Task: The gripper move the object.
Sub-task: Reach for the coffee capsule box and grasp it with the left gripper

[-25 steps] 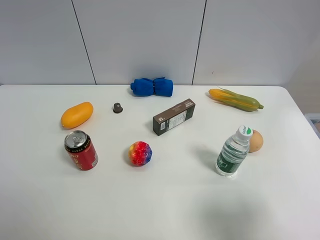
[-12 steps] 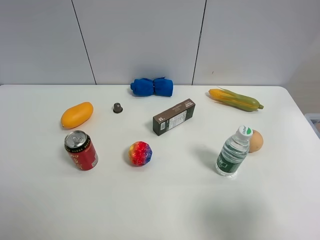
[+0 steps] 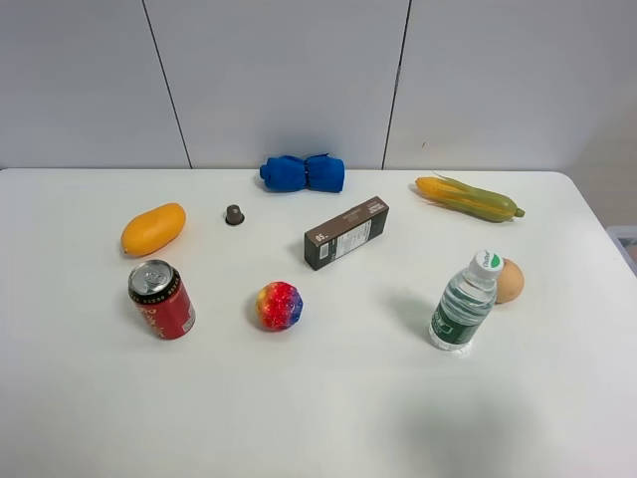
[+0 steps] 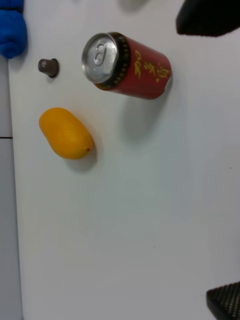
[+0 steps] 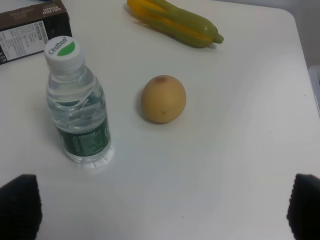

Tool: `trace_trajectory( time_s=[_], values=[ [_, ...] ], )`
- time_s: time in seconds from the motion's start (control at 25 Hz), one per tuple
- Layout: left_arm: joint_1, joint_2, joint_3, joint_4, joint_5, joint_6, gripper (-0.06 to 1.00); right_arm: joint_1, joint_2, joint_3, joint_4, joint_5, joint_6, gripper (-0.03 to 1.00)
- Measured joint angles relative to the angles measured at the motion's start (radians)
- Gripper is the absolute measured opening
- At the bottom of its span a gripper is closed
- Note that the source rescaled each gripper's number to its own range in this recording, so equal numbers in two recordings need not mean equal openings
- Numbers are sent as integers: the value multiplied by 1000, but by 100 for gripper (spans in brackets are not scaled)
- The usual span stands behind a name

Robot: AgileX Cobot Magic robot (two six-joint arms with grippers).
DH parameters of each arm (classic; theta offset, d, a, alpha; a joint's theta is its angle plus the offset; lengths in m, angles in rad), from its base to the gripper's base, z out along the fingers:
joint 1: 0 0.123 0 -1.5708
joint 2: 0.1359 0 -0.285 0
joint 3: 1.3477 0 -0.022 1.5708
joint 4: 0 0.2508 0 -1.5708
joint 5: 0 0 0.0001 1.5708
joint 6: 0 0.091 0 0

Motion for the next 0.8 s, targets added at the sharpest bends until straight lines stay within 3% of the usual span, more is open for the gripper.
trace_trajectory(
  time_s=[0.8],
  values=[
    [0, 0, 0, -7, 0, 0, 100, 0, 0, 0, 0, 0, 0, 100]
  ],
)
